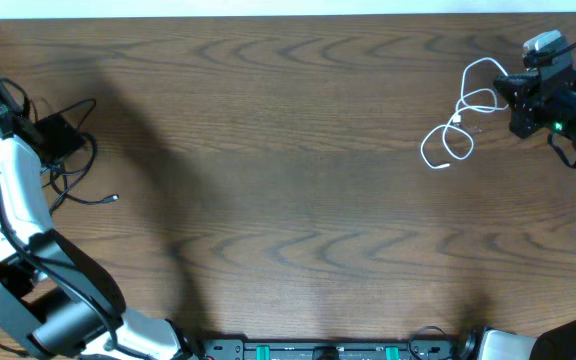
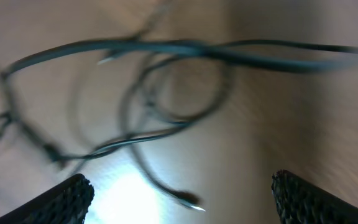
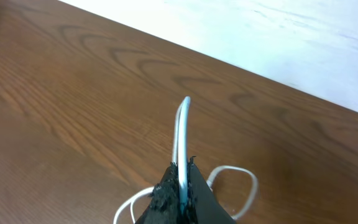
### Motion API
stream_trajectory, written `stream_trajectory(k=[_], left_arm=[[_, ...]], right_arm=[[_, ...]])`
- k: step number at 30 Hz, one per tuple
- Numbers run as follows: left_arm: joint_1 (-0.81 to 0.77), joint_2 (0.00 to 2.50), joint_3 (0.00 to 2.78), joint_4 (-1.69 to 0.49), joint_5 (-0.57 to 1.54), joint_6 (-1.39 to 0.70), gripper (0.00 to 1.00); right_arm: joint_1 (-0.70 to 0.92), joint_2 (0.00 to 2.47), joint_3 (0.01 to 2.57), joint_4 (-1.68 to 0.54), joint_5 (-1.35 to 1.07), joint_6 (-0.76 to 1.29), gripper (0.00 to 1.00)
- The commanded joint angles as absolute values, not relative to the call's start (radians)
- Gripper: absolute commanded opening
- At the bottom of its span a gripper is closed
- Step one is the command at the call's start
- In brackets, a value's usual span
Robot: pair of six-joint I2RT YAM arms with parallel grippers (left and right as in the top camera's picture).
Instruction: Untangle cables
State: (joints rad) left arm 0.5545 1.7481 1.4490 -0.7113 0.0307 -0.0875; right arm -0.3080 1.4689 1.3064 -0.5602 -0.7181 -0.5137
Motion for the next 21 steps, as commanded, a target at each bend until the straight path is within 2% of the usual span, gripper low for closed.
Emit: stream_trajectory(k=[1,4,13,21], left_arm=[[0.487,1.674,1.47,-0.715,0.271,0.058,0.93],[0.414,1.657,1.47,-0.715,0.334,0.125,0.93],[0.134,1.659,1.47,-0.702,0.337,0.307,0.93],[-0.002,1.659,1.47,-0.698,0.442,0.347,0.93]], right_arm=[[-0.284,1.468,1.31,-0.561,-0.792,-0.501,0.01],[-0.256,1.468,1.31,-0.557,-0.839,-0.501,0.01],[-0.087,1.468,1.31,-0.44,-1.003,-0.469,0.01],[0.077,1.468,1.31,-0.306,-1.009,-0.416,0.01]])
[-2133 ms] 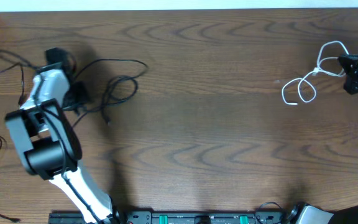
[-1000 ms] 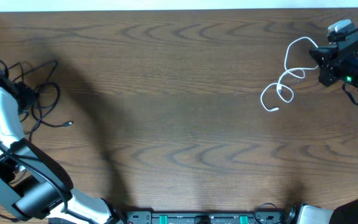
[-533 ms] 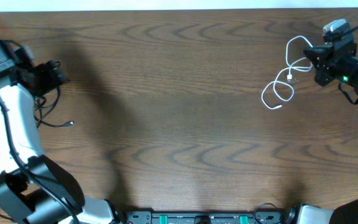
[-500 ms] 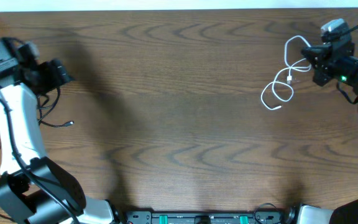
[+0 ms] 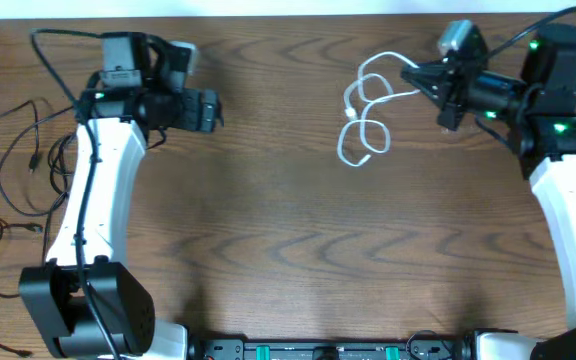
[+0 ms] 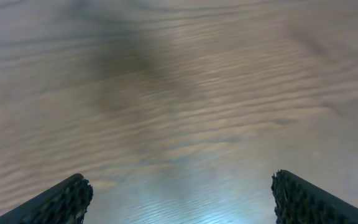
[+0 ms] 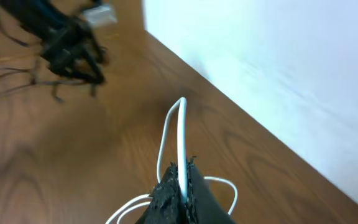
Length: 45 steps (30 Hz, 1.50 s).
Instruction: Untangle cables
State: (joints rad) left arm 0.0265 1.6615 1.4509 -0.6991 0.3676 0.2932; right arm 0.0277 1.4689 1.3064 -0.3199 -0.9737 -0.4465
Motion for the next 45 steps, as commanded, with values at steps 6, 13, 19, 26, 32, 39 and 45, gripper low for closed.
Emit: stream_trajectory(k=[6,13,19,26,32,39,45], left_arm=[[-0.025,1.659,1.47,-0.671,0.679,0.428,0.93],[-0.024,1.659,1.47,-0.677,1.122,0.662,0.93],[-0.026,1.659,1.47,-0.677,1.422,0.806,0.94],[-0.072,1.659,1.47,-0.676,1.486,0.838,0.96],[-0.125,1.659,1.47,-0.66,1.434,0.838,0.96],[-0.13,1.659,1.47,-0.657,1.401,0.833,0.96],[-0.181,1.659,1.47,-0.653,1.401,0.834,0.96]], right_arm=[[0.137,1.471,1.31,-0.305,-1.009,-0.416,0.01],[0.147,1.48,1.309,-0.306,-1.04,-0.416,0.01],[0.154,1.494,1.309,-0.309,-1.071,-0.415,0.01],[0.183,1.518,1.309,-0.29,-1.084,-0.415,0.01],[0.198,1.522,1.309,-0.287,-1.114,-0.415,0.01],[0.199,1.523,1.309,-0.28,-1.156,-0.415,0.01],[0.222,1.523,1.309,-0.281,-1.163,-0.416,0.01]])
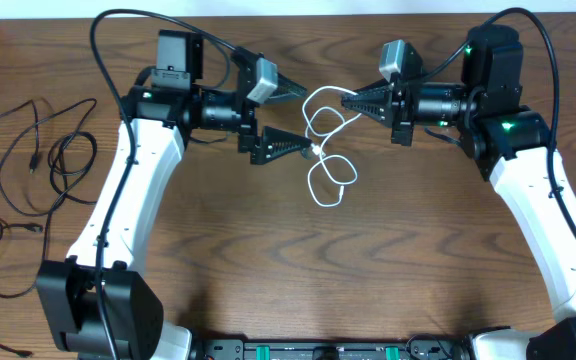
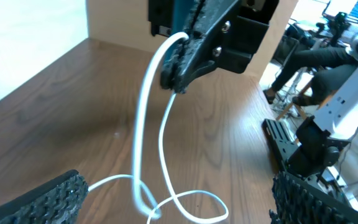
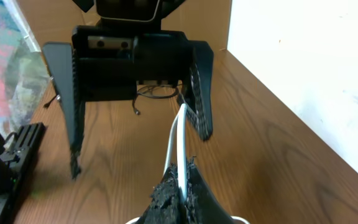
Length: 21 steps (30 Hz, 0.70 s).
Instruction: Untangle cables
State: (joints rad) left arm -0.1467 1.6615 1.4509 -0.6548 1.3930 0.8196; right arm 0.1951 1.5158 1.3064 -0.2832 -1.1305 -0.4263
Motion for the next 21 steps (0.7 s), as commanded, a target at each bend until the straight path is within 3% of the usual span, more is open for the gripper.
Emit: stream_trajectory(k=[1,3,5,7,10,18,21], left_arm=[[-0.191,1.659,1.47,-0.65,1.392,0.834,0.96],[-0.209,1.659,1.47,-0.647,1.386,0.834,0.95],[-0.215,1.659,1.47,-0.647,1.387,0.833,0.84],[-0.216,1.659,1.47,-0.648,1.388,0.831,0.6],[-0.216,1.659,1.47,-0.648,1.387,0.799,0.08],[-0.216,1.659,1.47,-0.648,1.448,0.789,0.08],[-0.215,1.659,1.47,-0.637,1.565,0.788,0.08]], right_arm=[[0.231,1.523,1.309,-0.281,-1.162,-0.416,0.01],[0.251,1.524,1.309,-0.28,-1.157,-0.416,0.01],[0.257,1.525,1.309,-0.28,-1.145,-0.419,0.01],[0.257,1.525,1.309,-0.28,-1.139,-0.419,0.01],[0.257,1.525,1.309,-0.28,-1.14,-0.419,0.01],[0.257,1.525,1.309,-0.28,-1.139,-0.419,0.01],[0.257,1.525,1.309,-0.28,-1.119,-0.419,0.1]])
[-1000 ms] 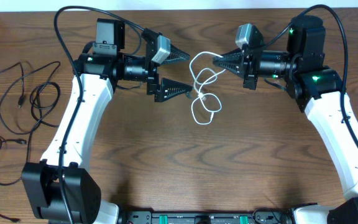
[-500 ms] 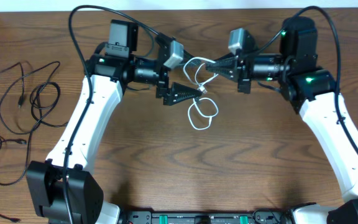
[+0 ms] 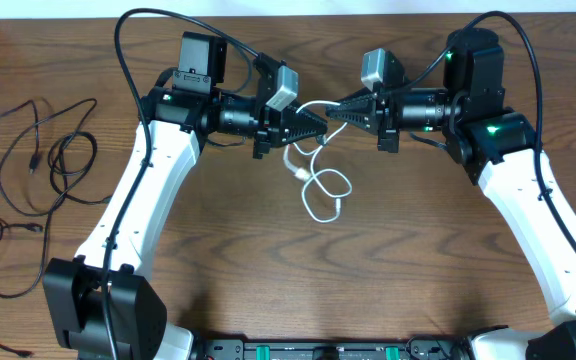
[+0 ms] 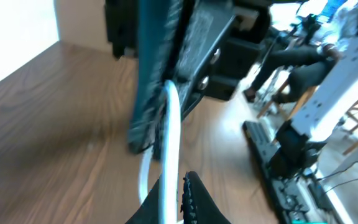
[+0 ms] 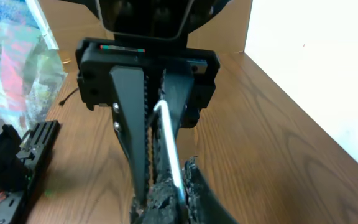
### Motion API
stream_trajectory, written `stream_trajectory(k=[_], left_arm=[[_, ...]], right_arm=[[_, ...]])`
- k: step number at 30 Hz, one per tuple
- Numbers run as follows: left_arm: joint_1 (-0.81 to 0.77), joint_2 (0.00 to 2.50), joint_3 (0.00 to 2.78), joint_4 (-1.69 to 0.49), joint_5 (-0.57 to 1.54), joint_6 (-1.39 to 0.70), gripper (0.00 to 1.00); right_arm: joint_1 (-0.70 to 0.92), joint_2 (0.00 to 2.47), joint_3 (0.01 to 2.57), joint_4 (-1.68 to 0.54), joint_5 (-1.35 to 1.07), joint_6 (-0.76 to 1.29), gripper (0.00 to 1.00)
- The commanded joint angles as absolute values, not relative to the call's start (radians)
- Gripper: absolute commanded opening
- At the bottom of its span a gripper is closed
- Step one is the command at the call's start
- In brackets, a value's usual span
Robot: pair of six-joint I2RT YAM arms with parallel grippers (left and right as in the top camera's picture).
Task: Untangle cables
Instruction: 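Carry the white cable left with the left gripper and release it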
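Observation:
A white cable point(image 3: 324, 190) hangs in loops over the middle of the table, its top strand point(image 3: 313, 104) held between both grippers. My left gripper point(image 3: 305, 125) is shut on the white cable point(image 4: 169, 121), which runs up from between its fingers point(image 4: 176, 182). My right gripper point(image 3: 338, 113) faces it tip to tip and is also shut on the cable point(image 5: 166, 130), pinched at its jaws point(image 5: 179, 182). The left gripper's body point(image 5: 146, 71) fills the right wrist view. Thin black cables point(image 3: 38, 150) lie loose at the table's left edge.
Both arms reach in from the sides and nearly meet at the back middle of the wooden table point(image 3: 288, 280). A further black cable trails along the left front. The white wall edge point(image 3: 288, 8) borders the table's far side.
My left gripper stood open beside the hanging white cable; now it is shut on that cable. The two grippers are closer together, almost touching.
First my left gripper was open over the black cables at far left, and the right held the white cable at far right. Then the black cables lay alone and both arms were nearer the middle. Then they met there, and now both hold the white cable.

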State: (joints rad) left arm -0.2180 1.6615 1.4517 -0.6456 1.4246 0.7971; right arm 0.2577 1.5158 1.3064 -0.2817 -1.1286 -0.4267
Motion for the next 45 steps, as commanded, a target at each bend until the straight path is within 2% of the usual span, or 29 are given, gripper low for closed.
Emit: stream_trajectory(k=[1,5,7,8,9,10,22,30,42,45], left_arm=[[-0.215,1.659,1.47,-0.632,1.573,0.78,0.08],[-0.216,1.653,1.47,-0.622,1.573,0.668,0.07],[-0.215,1.653,1.47,-0.622,1.573,0.618,0.08],[-0.215,1.653,1.47,-0.623,1.573,0.607,0.08],[-0.212,1.653,1.47,-0.623,1.573,0.606,0.07],[-0.21,1.653,1.47,-0.622,1.573,0.606,0.08],[-0.119,1.653,1.47,-0.587,1.573,0.604,0.07],[0.072,1.653,1.47,-0.53,1.568,0.604,0.08],[0.441,1.653,1.47,-0.521,1.284,0.469,0.07],[0.532,1.653,1.47,-0.521,1.089,0.345,0.07]], right_arm=[[0.257,1.525,1.309,-0.28,-1.104,-0.419,0.22],[0.257,1.525,1.309,-0.28,-1.095,-0.419,0.21],[0.257,1.525,1.309,-0.28,-1.07,-0.419,0.3],[0.257,1.525,1.309,-0.28,-1.054,-0.419,0.39],[0.257,1.525,1.309,-0.28,-1.047,-0.419,0.61],[0.257,1.525,1.309,-0.28,-1.046,-0.419,0.99],[0.254,1.525,1.309,-0.284,-0.977,-0.415,0.99],[0.254,1.525,1.309,-0.306,-0.97,-0.415,0.99],[0.254,1.525,1.309,-0.333,-0.94,-0.416,0.99],[0.254,1.525,1.309,-0.332,-0.94,-0.416,0.99]])
